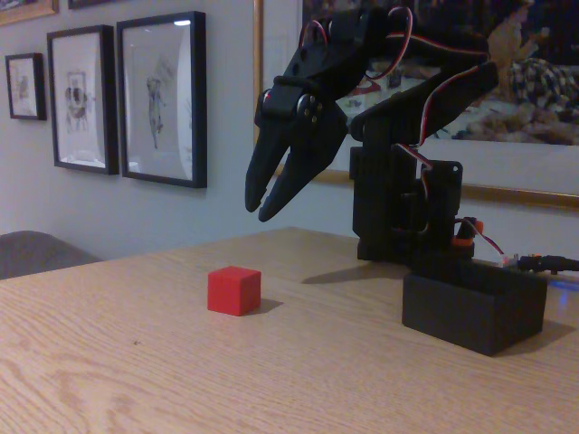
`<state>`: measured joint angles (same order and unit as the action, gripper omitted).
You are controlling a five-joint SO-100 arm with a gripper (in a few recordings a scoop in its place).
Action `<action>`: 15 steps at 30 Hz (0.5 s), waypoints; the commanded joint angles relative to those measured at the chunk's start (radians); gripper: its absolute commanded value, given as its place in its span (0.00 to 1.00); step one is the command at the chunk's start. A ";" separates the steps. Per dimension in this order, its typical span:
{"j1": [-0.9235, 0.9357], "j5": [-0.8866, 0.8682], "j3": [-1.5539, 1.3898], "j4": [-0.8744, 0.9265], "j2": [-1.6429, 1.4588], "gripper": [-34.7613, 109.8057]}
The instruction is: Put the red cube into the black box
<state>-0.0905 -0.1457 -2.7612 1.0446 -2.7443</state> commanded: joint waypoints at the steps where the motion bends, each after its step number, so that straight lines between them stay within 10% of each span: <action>1: 0.025 -0.046 -0.006 0.003 -0.026 0.30; 15: 0.029 -0.054 0.035 0.021 0.003 0.29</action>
<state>-0.0644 -0.1856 -2.7642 1.0492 -2.7458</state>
